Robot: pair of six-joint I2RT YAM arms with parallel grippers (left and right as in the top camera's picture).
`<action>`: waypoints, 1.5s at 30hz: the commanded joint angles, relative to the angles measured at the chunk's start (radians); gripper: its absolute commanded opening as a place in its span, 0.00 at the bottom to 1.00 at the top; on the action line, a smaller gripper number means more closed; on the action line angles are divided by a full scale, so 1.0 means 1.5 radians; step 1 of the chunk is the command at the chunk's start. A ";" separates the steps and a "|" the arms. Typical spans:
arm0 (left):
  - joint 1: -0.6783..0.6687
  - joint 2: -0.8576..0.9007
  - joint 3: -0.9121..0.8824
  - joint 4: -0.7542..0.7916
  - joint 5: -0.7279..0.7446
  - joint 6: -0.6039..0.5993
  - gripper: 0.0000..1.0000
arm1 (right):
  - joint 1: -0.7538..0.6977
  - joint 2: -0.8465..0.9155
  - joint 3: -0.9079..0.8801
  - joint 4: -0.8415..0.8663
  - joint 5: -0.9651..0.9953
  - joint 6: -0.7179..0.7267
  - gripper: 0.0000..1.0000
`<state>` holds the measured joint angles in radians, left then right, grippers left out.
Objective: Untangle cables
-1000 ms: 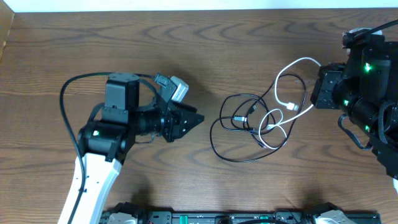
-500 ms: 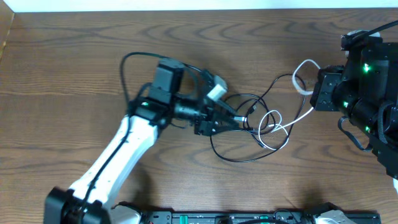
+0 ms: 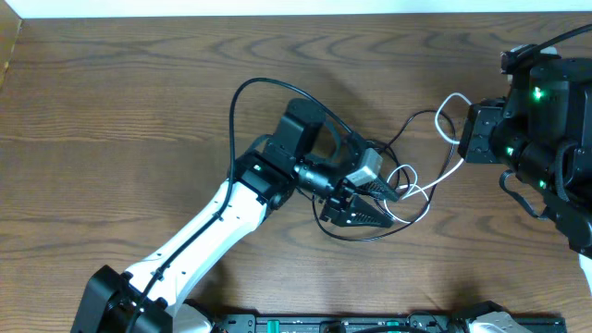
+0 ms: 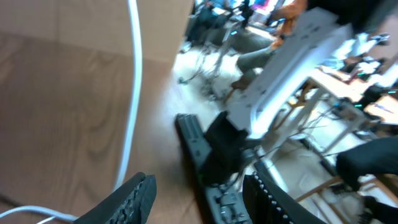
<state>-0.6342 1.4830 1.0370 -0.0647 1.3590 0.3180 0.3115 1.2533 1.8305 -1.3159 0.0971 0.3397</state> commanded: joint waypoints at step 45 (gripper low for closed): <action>0.122 -0.135 -0.004 0.135 -0.301 -0.334 0.08 | -0.004 0.039 0.008 -0.038 0.058 0.002 0.67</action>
<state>-0.4873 1.3209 1.0370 0.1322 0.9031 -0.1295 0.3107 1.2785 1.8309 -1.3563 0.1566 0.3447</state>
